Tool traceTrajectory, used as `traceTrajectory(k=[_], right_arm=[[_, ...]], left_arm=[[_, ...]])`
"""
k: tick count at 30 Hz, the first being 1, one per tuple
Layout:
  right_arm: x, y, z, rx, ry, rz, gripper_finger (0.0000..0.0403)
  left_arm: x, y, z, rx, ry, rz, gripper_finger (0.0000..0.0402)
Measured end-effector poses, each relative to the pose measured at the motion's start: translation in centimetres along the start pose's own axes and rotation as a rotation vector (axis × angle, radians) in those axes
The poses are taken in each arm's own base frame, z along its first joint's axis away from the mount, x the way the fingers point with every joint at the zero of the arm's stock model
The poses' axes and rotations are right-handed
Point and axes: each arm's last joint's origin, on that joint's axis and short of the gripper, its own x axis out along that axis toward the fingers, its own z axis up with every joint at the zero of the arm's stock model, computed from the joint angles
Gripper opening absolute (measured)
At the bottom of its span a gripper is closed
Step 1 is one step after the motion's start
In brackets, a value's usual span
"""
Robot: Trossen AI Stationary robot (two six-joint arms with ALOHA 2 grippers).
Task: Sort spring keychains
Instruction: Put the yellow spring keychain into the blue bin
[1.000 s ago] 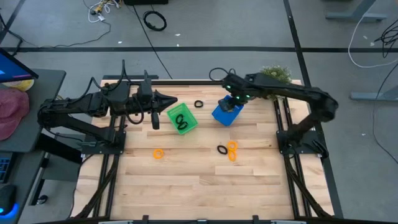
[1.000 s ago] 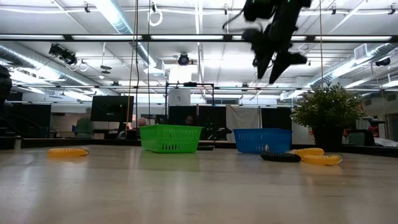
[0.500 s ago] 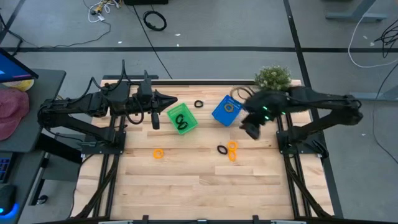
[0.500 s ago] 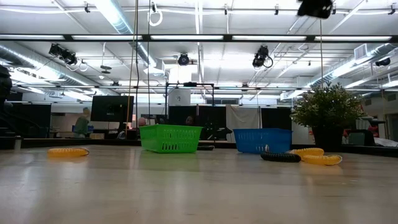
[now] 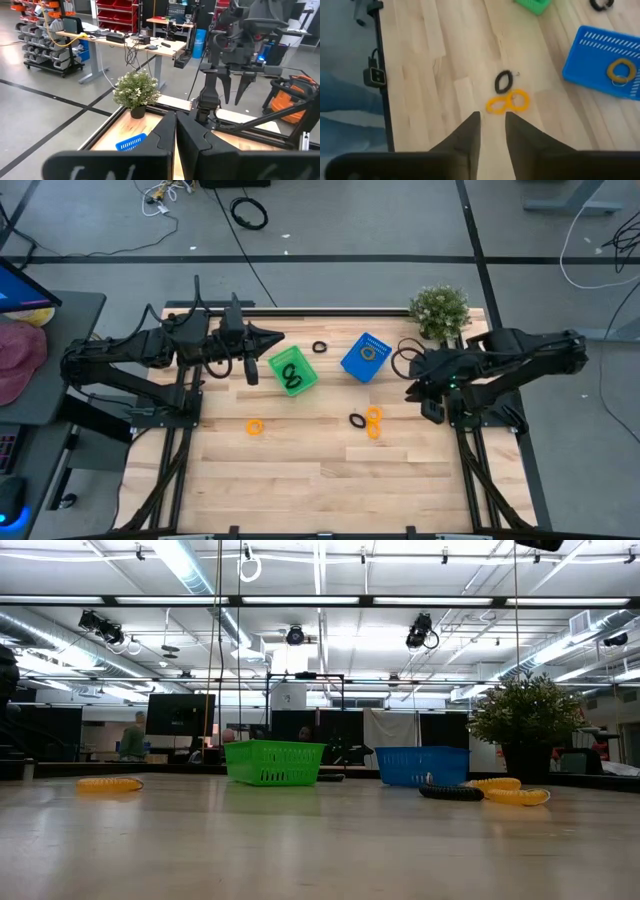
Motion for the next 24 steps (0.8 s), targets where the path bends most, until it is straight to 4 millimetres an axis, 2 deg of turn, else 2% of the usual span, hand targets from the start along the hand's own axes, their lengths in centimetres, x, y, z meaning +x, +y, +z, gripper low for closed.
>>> traceTrajectory(k=[6,10,15,24], right_arm=[[1.4,0.6,1.7,-0.048,-0.051,0.034,0.0063],[4.1,0.3,3.2,-0.051,0.026,0.059,0.0071],[7.7,0.5,4.2,-0.169,0.142,0.066,0.0106],[11.8,0.4,3.9,-0.359,0.298,-0.017,0.0175]], left_arm=[[0.0,0.0,0.0,0.0,-0.001,0.002,0.0016],[0.0,0.0,0.0,-0.001,-0.004,0.009,0.0016],[0.0,0.0,0.0,-0.002,-0.004,0.009,0.0016],[0.0,0.0,0.0,-0.027,-0.002,0.009,0.0016]])
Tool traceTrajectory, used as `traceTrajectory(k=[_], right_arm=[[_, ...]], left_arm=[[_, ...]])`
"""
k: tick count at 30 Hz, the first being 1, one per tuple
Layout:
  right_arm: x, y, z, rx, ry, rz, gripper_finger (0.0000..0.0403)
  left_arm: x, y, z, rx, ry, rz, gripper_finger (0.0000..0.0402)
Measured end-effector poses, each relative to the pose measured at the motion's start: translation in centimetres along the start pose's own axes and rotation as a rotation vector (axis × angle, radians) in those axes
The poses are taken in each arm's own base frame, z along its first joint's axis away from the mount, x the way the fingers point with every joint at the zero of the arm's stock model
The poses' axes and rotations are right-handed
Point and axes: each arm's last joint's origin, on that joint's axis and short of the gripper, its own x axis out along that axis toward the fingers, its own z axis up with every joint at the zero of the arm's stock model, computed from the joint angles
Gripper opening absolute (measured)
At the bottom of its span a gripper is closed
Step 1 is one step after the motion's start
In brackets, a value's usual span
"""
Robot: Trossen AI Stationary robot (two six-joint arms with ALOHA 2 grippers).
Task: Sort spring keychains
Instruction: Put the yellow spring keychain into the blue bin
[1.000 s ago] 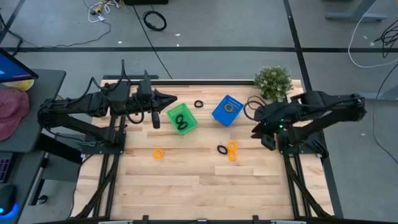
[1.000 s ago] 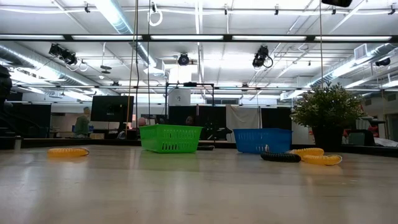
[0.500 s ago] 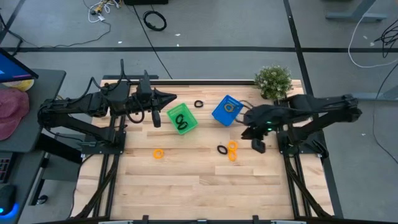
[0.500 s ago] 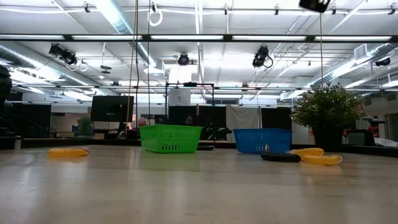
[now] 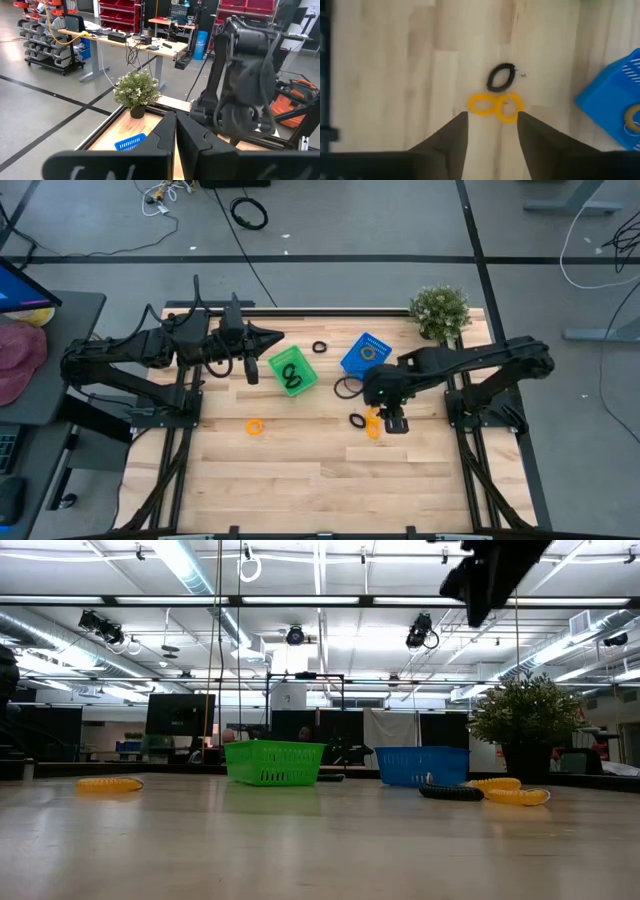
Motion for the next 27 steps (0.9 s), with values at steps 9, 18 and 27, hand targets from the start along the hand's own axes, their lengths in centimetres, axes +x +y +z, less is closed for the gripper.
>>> traceTrajectory(k=[9,18,27], right_arm=[[5.3,-0.5,-1.8,-0.062,0.042,-0.009,0.0192],[10.0,-1.0,-4.3,-0.262,0.057,-0.031,0.019],[12.9,-1.8,-6.4,-0.439,0.056,-0.106,0.019]], left_arm=[[0.0,0.0,-0.1,0.002,0.007,-0.01,0.0016],[0.0,0.0,-0.1,0.004,0.013,-0.009,0.0016],[0.0,0.0,-0.1,0.004,0.012,-0.009,0.0016]])
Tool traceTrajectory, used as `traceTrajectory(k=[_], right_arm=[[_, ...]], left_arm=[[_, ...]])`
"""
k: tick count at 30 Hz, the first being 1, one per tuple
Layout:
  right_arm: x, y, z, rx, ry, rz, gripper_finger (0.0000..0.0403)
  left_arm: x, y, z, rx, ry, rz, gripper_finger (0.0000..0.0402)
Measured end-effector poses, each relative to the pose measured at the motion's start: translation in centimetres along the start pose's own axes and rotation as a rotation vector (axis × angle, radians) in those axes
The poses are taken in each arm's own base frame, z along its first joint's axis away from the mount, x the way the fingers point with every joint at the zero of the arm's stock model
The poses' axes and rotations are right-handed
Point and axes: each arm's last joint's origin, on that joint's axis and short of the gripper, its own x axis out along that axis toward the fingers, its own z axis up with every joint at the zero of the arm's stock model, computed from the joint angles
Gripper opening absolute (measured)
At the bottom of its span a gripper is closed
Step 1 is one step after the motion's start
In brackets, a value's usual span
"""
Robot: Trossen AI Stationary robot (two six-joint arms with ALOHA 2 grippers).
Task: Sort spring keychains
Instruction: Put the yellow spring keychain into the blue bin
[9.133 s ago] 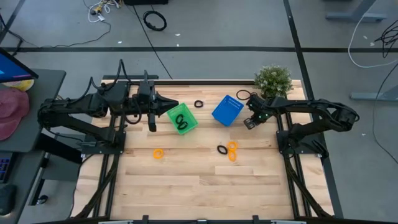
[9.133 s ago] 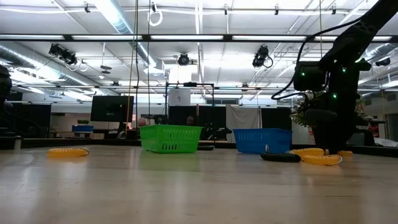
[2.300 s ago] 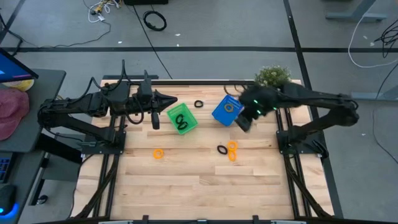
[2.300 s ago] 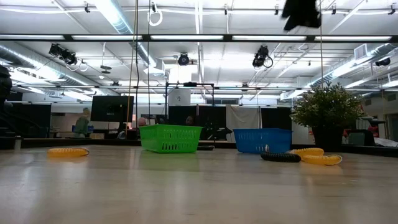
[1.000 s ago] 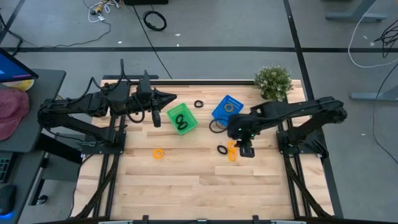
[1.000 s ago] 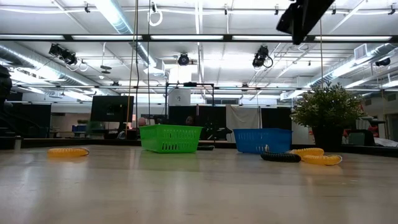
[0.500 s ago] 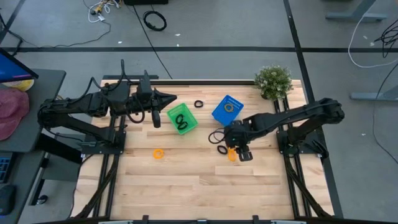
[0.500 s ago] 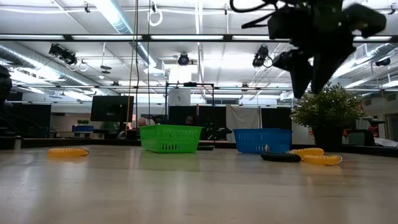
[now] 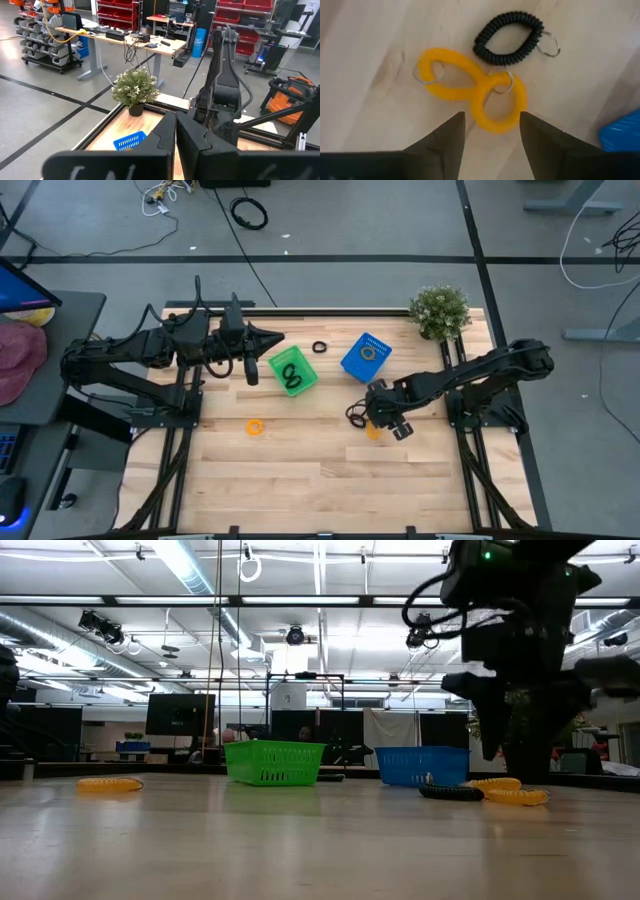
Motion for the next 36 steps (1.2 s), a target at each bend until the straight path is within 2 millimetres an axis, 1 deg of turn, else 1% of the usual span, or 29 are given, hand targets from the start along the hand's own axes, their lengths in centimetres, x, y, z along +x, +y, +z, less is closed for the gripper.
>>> traceTrajectory(k=[5,8,16,22,24,26,29,36], right_arm=[[1.1,0.4,-1.2,-0.041,0.027,0.011,0.019],[1.6,0.6,-1.6,-0.06,0.026,0.012,0.019],[2.1,0.5,-1.3,-0.064,-0.058,-0.014,0.019],[2.7,1.0,-2.1,-0.065,-0.045,0.021,0.0189],[2.9,1.1,-2.3,-0.062,-0.044,0.023,0.0184],[2.9,1.1,-2.4,-0.062,-0.045,0.033,0.017],[3.0,1.2,-2.4,-0.062,-0.049,0.044,0.0136],[3.0,1.1,-2.3,-0.05,-0.065,0.032,0.0022]], left_arm=[[0.0,0.0,0.0,-0.001,-0.001,0.0,0.0016],[0.0,0.0,0.0,-0.019,-0.001,0.0,0.0016],[0.0,0.0,0.0,-0.028,-0.002,0.0,0.0016],[0.0,0.1,0.0,-0.028,-0.005,0.018,0.0016],[0.0,0.1,0.0,-0.028,-0.005,0.018,0.0016],[0.0,0.0,0.0,-0.028,-0.005,0.018,0.0016],[0.0,0.0,0.0,-0.028,-0.005,0.018,0.0016],[0.0,0.1,0.0,-0.028,-0.005,0.019,0.0016]])
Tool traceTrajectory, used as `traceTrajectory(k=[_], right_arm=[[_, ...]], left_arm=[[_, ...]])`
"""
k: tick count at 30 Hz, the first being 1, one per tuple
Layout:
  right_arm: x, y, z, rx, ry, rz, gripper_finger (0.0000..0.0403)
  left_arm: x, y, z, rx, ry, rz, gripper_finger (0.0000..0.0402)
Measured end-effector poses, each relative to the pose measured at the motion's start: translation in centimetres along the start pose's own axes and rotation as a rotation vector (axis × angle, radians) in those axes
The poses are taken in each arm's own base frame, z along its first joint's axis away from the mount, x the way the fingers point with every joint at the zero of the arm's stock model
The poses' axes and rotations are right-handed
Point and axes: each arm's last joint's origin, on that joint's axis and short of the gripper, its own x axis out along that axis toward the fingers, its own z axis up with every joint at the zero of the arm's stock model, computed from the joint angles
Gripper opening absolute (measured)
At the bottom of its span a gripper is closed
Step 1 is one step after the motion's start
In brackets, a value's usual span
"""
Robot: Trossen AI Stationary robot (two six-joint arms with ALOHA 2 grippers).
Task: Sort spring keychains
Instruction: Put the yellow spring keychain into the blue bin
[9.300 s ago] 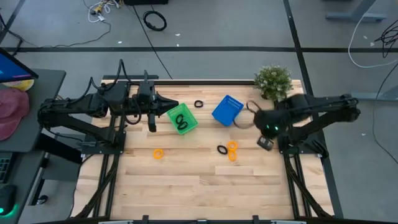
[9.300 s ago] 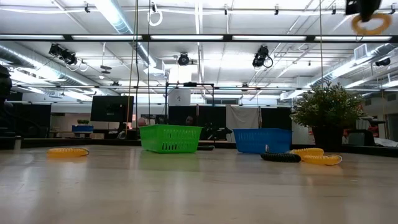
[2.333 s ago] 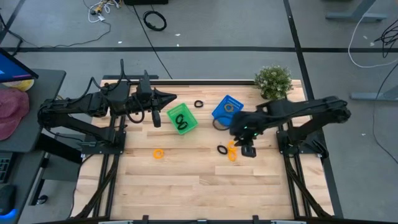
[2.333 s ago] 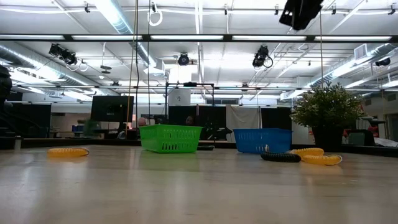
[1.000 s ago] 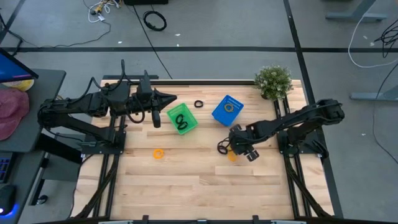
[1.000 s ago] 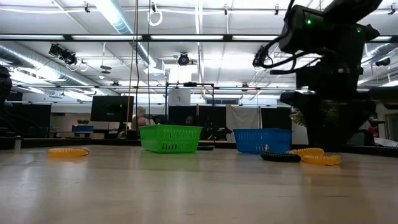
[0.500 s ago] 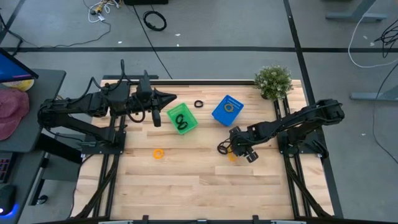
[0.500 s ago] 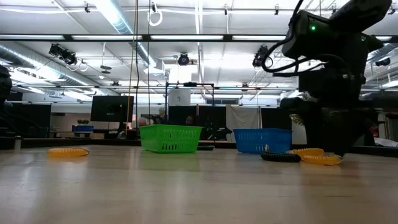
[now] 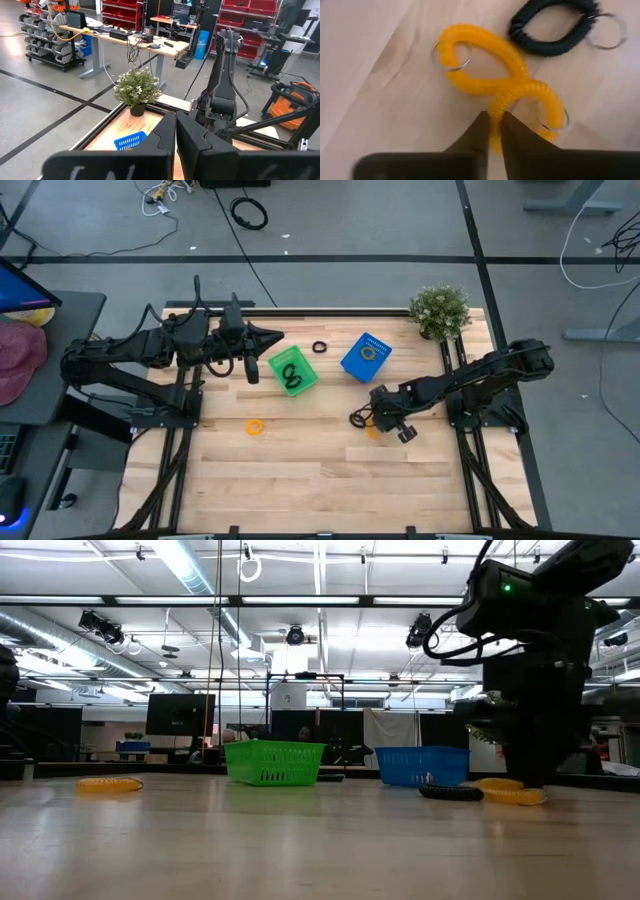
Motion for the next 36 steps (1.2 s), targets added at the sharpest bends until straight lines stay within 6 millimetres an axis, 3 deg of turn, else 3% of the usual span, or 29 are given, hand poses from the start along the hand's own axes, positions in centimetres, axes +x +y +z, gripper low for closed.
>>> traceTrajectory(k=[7,13,17,21,29,33,36], right_arm=[[-0.5,-0.4,0.5,0.019,0.021,-0.054,0.0019],[-3.1,-1.6,3.2,0.011,0.026,-0.097,0.0006],[-6.7,-2.4,5.8,0.002,0.026,-0.131,0.0006],[-11.5,-3.1,8.2,0.095,0.003,-0.132,0.0006],[-21.0,-3.4,9.9,0.406,-0.064,-0.036,0.0005],[-23.9,-3.5,10.3,0.521,-0.117,-0.024,0.0005],[-24.2,-4.1,11.6,0.54,-0.108,-0.022,0.0004]], left_arm=[[0.0,0.0,0.0,0.0,0.0,0.0,0.0016],[0.0,0.0,0.0,0.0,0.001,0.0,0.0016],[0.0,0.0,0.0,0.0,0.001,0.0,0.0016],[0.0,0.0,0.0,0.001,0.001,0.001,0.0016],[0.0,0.0,0.0,0.002,0.001,0.0,0.0016],[0.0,0.0,0.0,0.012,-0.001,0.01,0.0016],[0.0,0.1,0.0,0.014,-0.005,0.027,0.0016]])
